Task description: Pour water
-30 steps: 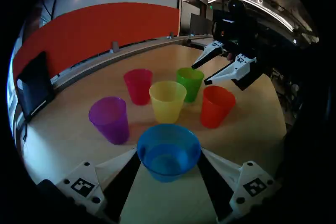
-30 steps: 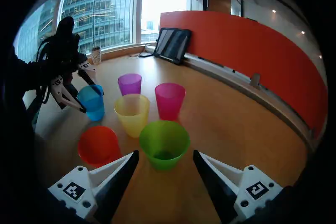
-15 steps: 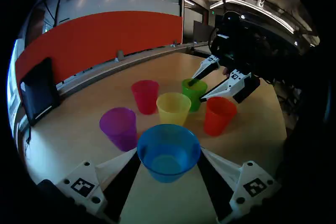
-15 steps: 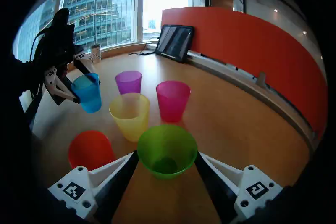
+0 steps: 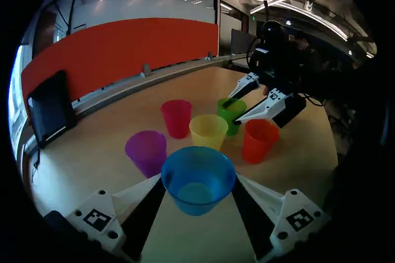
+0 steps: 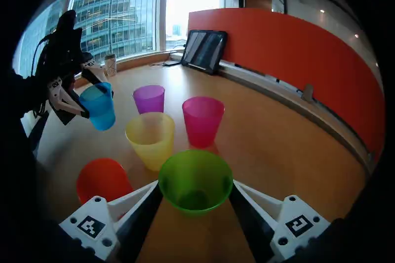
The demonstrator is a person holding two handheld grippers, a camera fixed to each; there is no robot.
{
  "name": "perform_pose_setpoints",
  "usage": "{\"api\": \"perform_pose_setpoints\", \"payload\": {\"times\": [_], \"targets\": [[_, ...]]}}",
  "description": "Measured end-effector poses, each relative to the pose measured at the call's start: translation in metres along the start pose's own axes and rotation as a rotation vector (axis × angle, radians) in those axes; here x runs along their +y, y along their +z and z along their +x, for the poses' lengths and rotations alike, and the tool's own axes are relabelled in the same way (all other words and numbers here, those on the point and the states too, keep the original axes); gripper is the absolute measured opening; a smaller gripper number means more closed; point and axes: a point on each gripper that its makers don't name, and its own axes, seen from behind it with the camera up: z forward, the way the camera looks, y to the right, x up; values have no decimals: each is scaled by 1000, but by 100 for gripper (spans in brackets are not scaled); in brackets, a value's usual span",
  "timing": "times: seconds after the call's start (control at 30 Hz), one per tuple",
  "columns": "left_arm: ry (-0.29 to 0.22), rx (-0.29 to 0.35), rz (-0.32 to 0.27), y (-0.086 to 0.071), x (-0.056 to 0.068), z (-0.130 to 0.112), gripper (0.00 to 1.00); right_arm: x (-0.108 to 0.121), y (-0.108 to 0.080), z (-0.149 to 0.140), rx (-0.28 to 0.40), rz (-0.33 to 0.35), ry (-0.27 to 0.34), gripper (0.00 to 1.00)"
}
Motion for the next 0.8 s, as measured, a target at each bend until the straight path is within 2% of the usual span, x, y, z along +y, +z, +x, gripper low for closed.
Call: {"api": "perform_pose_setpoints", "payload": {"times": [0.37, 0.8], "targets": [[-3, 67, 44, -11, -6, 24, 87, 5, -29, 33, 72, -40, -5, 91], [-28, 206, 102, -32, -22, 73, 87, -4, -67, 89, 200, -78, -27, 91]]}}
